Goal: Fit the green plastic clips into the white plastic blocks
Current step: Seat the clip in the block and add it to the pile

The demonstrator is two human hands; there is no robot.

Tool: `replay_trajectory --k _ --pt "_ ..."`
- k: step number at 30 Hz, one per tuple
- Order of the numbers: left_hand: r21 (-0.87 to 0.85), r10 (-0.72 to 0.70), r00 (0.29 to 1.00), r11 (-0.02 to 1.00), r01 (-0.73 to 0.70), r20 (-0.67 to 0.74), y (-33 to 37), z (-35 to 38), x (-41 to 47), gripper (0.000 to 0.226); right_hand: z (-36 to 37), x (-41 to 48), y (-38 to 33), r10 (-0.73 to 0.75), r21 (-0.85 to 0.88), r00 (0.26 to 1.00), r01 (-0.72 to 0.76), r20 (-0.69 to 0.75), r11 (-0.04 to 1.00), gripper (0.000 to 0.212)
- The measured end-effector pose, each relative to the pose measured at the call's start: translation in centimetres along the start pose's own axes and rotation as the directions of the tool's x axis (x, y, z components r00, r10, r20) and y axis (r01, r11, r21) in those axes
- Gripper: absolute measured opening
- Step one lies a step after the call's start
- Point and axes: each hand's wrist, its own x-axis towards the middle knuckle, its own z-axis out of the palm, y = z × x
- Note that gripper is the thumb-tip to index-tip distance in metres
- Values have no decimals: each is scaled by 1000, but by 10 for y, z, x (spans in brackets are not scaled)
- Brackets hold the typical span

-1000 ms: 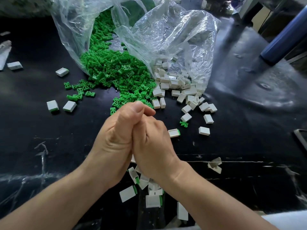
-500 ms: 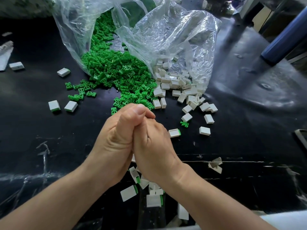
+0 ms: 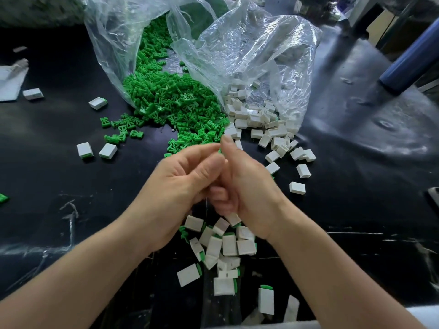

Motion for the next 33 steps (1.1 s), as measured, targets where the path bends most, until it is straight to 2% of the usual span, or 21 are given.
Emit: replay_trajectory --k 3,5,8,12,14,17,19,25,30,33 --pt "107 24 998 994 -17 -56 -6 -5 4 10 -9 2 1 82 -15 996 -81 46 997 72" --pt "122 20 991 993 -4 -134 -9 -8 5 17 -13 2 -1 80 -78 997 -80 -7 994 77" --pt "116 -3 986 993 23 -169 -8 -10 7 22 -23 2 -4 41 -142 992 -58 -121 988 73" --pt "144 -10 987 989 33 -162 -8 -10 6 21 -24 1 -3 -1 -194 994 -21 -111 981 66" --pt "167 9 986 986 19 -165 -8 -11 6 20 -21 0 -2 23 -206 996 -40 -86 978 70" --pt "236 55 994 971 -32 -95 -8 -12 5 17 -17 0 0 64 -217 998 -68 -25 974 77" --pt "310 103 994 947 -85 -41 -8 -12 5 14 -15 -1 0 83 -223 996 -87 -27 971 73" --pt "486 172 985 859 -159 18 -10 -18 6 7 -12 -2 -1 130 -133 991 -130 -6 983 59" --pt "353 150 989 925 -138 -7 -8 -16 6 15 -17 -2 -5 195 5 967 -199 164 980 51" --pt "313 135 991 941 -128 -1 -6 -16 6 16 -19 -3 -7 203 75 955 -223 218 972 50"
